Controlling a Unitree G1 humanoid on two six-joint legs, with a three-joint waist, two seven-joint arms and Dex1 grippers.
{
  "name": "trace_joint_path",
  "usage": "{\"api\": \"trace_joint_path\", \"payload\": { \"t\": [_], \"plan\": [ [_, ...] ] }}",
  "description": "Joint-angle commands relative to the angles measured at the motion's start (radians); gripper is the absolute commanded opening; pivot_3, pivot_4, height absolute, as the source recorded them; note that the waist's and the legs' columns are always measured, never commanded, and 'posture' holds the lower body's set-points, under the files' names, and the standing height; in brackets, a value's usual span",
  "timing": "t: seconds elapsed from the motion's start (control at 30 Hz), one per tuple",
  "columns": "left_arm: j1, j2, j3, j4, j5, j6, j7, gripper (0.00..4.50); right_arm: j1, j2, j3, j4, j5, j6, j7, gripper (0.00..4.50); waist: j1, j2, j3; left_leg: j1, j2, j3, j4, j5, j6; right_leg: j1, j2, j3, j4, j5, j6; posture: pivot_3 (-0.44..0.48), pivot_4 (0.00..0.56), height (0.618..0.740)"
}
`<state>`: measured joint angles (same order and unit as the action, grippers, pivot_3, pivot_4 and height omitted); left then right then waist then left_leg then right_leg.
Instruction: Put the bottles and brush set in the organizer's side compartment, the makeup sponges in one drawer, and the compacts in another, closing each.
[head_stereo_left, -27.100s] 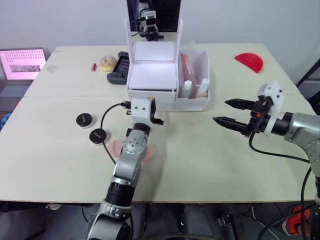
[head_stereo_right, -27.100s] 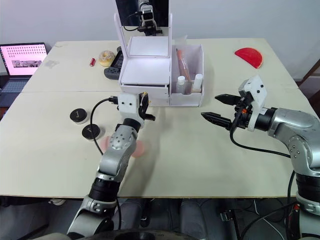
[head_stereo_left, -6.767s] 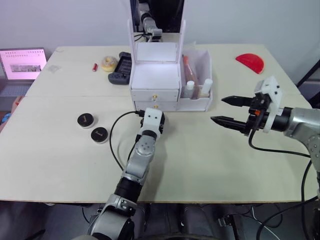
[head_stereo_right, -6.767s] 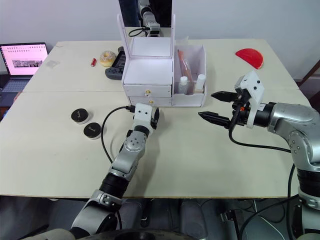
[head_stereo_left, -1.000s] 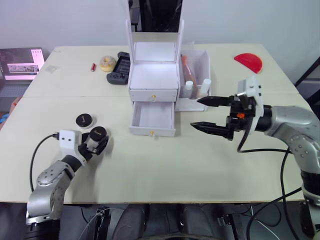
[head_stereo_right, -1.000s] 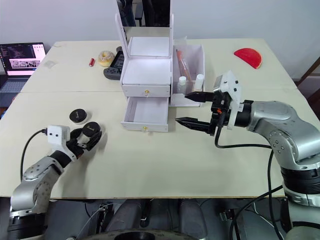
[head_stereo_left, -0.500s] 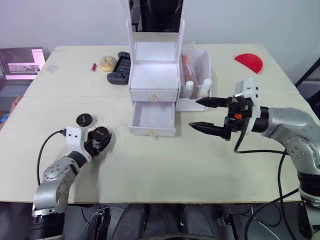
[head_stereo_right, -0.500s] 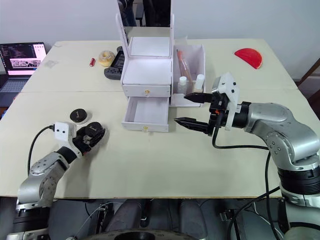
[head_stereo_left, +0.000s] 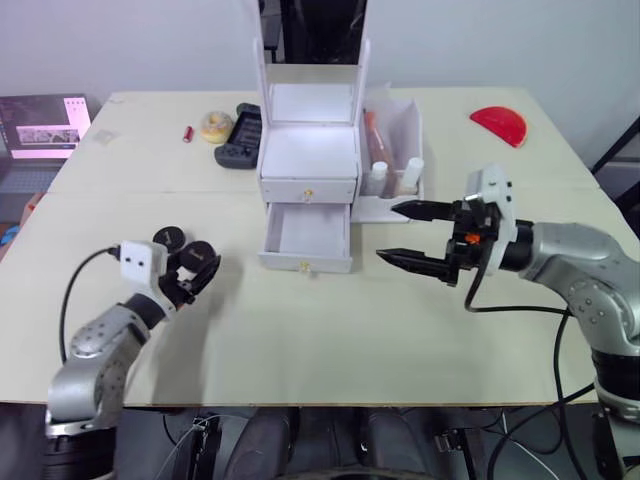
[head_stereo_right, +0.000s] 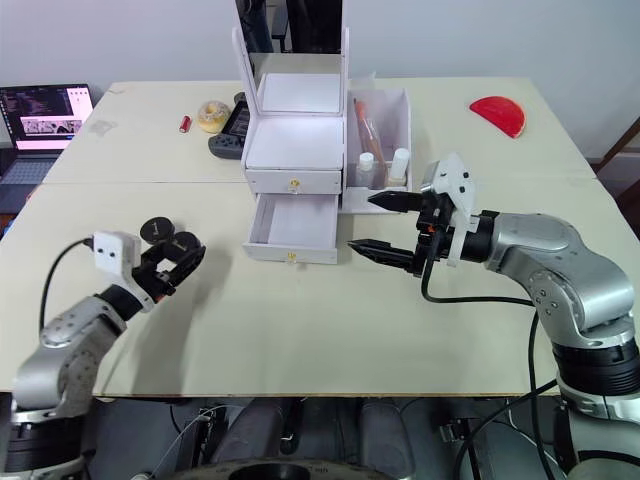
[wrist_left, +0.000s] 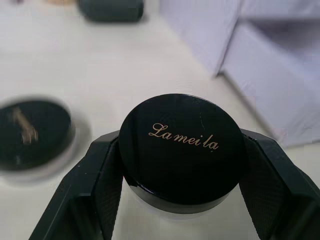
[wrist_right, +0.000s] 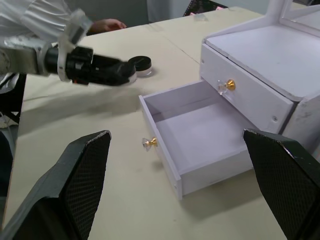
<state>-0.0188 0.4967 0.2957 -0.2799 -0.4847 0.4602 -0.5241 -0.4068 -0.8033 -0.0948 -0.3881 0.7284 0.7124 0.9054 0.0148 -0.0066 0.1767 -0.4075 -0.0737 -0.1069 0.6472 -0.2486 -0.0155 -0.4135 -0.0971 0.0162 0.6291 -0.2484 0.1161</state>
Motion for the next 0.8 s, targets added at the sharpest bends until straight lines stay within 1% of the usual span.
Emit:
{"api": "trace_joint_path", "payload": {
  "t": [0.03,0.1,0.17,0.27,0.4,0.53,0.8],
  "plan": [
    [-0.118,0.066,0.008,-0.063,-0.112,0.059,-0.095,2.72,0.004,0.010,-0.016,-0.035,-0.003,-0.018,-0.013,4.50,0.002,0.000,0.000,0.000,0.000,0.000,0.000,0.000,0.000,0.000,0.000,0.000,0.000,0.000,0.000,0.000,0.150,0.740],
    [-0.197,0.102,-0.024,-0.049,-0.170,0.103,-0.175,2.72,0.014,0.015,-0.015,-0.043,-0.007,-0.019,-0.025,4.50,0.002,0.000,0.000,0.000,0.000,-0.001,0.001,0.000,0.000,0.001,0.001,-0.001,0.000,0.000,0.000,0.000,0.150,0.740],
    [-0.253,0.124,-0.058,-0.012,-0.191,0.126,-0.239,2.72,0.019,0.019,-0.016,-0.051,-0.009,-0.017,-0.035,4.50,-0.002,0.000,0.000,0.000,-0.001,0.000,0.001,0.000,0.000,0.000,0.001,-0.001,0.000,0.000,0.000,0.000,0.150,0.740],
    [-0.329,0.152,-0.145,0.075,-0.168,0.126,-0.352,2.72,0.038,0.021,-0.028,-0.070,-0.006,-0.014,-0.052,4.50,-0.008,0.000,0.000,0.000,-0.001,0.000,0.000,0.000,0.000,0.000,0.002,0.000,0.000,0.000,0.001,0.000,0.150,0.740],
    [-0.443,0.133,-0.260,0.248,-0.078,0.052,-0.455,2.72,0.075,0.012,-0.066,-0.114,0.007,-0.004,-0.086,4.50,-0.007,0.000,0.000,0.000,0.000,0.000,-0.001,0.000,0.000,-0.001,0.004,0.000,0.001,0.000,0.001,0.000,0.150,0.740],
    [-0.513,0.106,-0.300,0.356,-0.035,-0.003,-0.506,2.72,0.104,0.008,-0.097,-0.156,0.023,0.013,-0.122,4.50,-0.003,0.000,0.000,0.000,0.000,0.000,-0.001,0.001,0.000,-0.001,0.004,0.000,0.001,0.000,0.001,0.000,0.150,0.740],
    [-0.559,0.060,-0.339,0.437,0.023,-0.048,-0.549,2.72,0.142,0.012,-0.130,-0.209,0.042,0.039,-0.176,4.50,-0.004,0.000,0.000,0.000,0.000,0.000,-0.001,0.001,0.000,-0.001,0.003,0.000,0.001,0.000,0.001,0.000,0.150,0.740]
  ]
}}
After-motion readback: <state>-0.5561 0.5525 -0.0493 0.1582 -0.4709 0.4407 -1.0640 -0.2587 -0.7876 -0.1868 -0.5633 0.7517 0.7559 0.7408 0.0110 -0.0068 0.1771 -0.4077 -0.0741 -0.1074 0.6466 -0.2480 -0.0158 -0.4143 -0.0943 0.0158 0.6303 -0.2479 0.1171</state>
